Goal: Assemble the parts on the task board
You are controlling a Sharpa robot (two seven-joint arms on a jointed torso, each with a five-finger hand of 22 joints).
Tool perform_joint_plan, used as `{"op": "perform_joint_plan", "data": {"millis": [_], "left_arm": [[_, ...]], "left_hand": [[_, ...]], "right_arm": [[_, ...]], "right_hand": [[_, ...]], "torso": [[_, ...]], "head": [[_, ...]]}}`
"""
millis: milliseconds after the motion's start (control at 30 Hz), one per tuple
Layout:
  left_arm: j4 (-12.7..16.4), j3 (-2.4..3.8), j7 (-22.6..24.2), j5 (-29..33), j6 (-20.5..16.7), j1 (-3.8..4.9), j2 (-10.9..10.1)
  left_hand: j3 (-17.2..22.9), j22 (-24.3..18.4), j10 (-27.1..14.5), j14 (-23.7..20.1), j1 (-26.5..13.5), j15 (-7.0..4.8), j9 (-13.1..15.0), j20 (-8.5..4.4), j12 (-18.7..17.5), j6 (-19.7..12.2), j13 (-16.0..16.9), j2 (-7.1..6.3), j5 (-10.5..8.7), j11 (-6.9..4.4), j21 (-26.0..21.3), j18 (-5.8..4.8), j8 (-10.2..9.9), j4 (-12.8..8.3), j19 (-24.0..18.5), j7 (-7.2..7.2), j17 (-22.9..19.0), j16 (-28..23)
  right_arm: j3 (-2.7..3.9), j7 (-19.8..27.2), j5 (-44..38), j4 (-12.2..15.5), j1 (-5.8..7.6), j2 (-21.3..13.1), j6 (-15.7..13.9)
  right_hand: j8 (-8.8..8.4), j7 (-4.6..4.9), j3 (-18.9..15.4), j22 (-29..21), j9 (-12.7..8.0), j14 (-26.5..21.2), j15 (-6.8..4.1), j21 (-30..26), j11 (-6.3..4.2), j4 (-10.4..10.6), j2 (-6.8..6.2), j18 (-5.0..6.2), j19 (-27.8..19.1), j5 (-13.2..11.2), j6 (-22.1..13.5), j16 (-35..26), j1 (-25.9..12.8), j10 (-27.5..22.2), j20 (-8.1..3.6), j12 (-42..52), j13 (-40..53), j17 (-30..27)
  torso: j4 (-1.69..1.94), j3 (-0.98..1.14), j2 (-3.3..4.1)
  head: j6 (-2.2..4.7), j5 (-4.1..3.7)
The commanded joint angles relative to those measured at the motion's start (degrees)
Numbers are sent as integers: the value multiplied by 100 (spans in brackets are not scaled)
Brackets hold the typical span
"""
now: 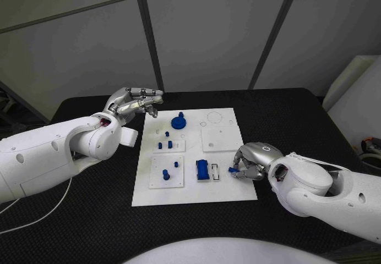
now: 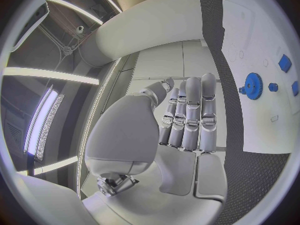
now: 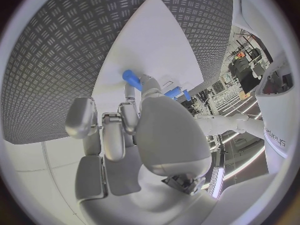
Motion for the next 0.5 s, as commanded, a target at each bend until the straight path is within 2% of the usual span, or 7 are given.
{"op": "perform_joint_plan", "data": {"millis": [33,133,300,500], "left_arm": [[11,4,36,3,61,5,4],[8,4,36,3,63,3,9],[4,4,34,3,63,-1,14],[0,4,31,3,59,-5,15]], "left_hand": [[-38,-6,-35,-43,-15,11,-2,13,20,-23,9,42,-1,-11,-11,-98,34,-9,-39,34,-6,2],[-39,-7,-38,-44,-17,11,-2,13,23,-25,9,44,-1,-11,-14,-98,35,-7,-39,34,-7,2],[-39,-7,-38,-44,-17,11,-2,13,23,-25,9,44,-1,-11,-14,-98,35,-7,-39,34,-7,2],[-39,-7,-38,-44,-17,11,-2,13,23,-25,9,44,-1,-11,-14,-98,35,-7,-39,34,-7,2]], "right_arm": [[-60,-209,124,-45,-61,-32,287],[-59,-219,233,6,-60,-57,198],[-58,-243,355,87,-59,-90,-5],[-55,-261,529,213,-57,-123,-516]], "right_hand": [[46,-33,147,27,-2,501,-49,6,-82,1,125,-4,9,279,83,-5,159,27,-44,50,59,987],[54,-57,340,59,10,506,-71,29,-106,-8,161,-10,29,179,124,4,260,48,-70,60,70,1007],[77,-80,536,101,35,512,-88,61,-124,-9,130,-19,53,172,177,17,304,84,-89,84,90,1031],[95,-99,721,159,69,524,-101,103,-138,82,-5,-31,86,135,207,43,177,143,-102,142,137,1081]], "torso": [[-3,5,-5],[0,5,-5],[3,4,-3],[-3,1,-3]], "head": [[-2,8],[1,10],[14,11],[21,20]]}}
